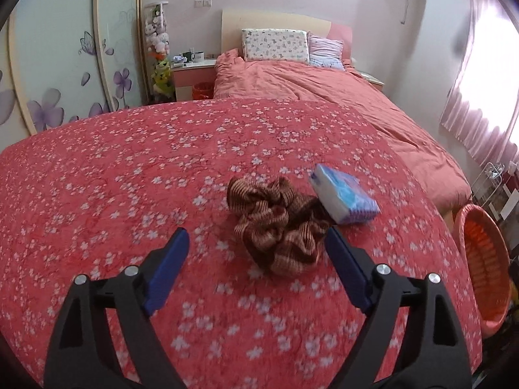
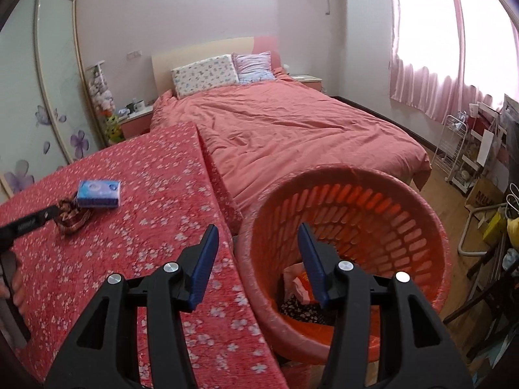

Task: Collect trash
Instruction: 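Grasp the brown plaid scrunchie with the left gripper, then grasp the blue tissue pack with the right gripper while the left gripper holds the scrunchie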

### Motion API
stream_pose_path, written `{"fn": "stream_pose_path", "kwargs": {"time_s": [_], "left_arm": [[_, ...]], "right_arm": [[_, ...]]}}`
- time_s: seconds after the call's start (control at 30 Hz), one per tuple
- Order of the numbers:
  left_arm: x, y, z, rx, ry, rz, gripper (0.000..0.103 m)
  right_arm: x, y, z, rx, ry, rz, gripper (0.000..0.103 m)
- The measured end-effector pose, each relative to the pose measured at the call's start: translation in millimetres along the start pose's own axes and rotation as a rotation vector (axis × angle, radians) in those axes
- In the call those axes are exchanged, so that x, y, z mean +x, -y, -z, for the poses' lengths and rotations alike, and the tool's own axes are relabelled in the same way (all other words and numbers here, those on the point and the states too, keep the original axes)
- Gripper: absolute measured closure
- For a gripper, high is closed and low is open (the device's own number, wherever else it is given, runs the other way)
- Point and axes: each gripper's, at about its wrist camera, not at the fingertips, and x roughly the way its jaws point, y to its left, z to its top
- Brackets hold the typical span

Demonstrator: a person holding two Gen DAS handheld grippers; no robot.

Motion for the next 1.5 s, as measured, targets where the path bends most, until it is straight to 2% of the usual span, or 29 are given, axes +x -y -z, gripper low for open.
{"fn": "stream_pose_path", "kwargs": {"time_s": [0.17,0.3,0.33,0.37,0.4,0.47,0.57,0.77,0.93,1.0,1.07,1.17,1.37,1.5], "left_arm": [[22,6,-8,0.020,-0.050,-0.016,0.037],[36,1,-9,-0.014,-0.087,-0.014,0.044],[38,0,-9,-0.020,-0.092,-0.010,0.051],[40,-1,-9,-0.024,-0.097,-0.007,0.063],[41,-1,-8,-0.025,-0.103,-0.007,0.068],[43,-3,-6,-0.020,-0.102,-0.014,0.076],[42,-10,-4,-0.025,-0.098,-0.009,0.079],[18,-43,3,-0.032,-0.069,-0.054,0.080],[-1,-91,9,-0.034,-0.052,-0.168,0.079],[-3,-112,14,-0.050,-0.066,-0.198,0.077],[-2,-127,16,-0.073,-0.079,-0.214,0.068],[-2,-141,21,-0.113,-0.079,-0.203,0.055],[-2,-152,23,-0.138,-0.089,-0.160,0.056],[-2,-154,23,-0.131,-0.092,-0.163,0.056]], "right_arm": [[1,-7,2,-0.015,-0.010,-0.003,0.052],[2,-11,4,-0.028,-0.016,-0.005,0.052],[2,-13,4,-0.030,-0.018,-0.007,0.052],[3,-14,4,-0.032,-0.019,-0.009,0.052],[3,-16,5,-0.033,-0.021,-0.012,0.052],[3,-21,5,-0.037,-0.025,-0.021,0.052],[1,-30,6,-0.051,-0.024,-0.032,0.052],[-2,-45,5,-0.077,-0.017,-0.051,0.052],[3,-66,4,-0.091,-0.035,-0.088,0.052],[6,-76,4,-0.097,-0.046,-0.104,0.052],[13,-90,4,-0.105,-0.065,-0.126,0.052],[23,-111,2,-0.106,-0.100,-0.158,0.052],[43,-166,-6,-0.114,-0.141,-0.210,0.052],[65,-197,-7,-0.108,-0.195,-0.221,0.052]]}}
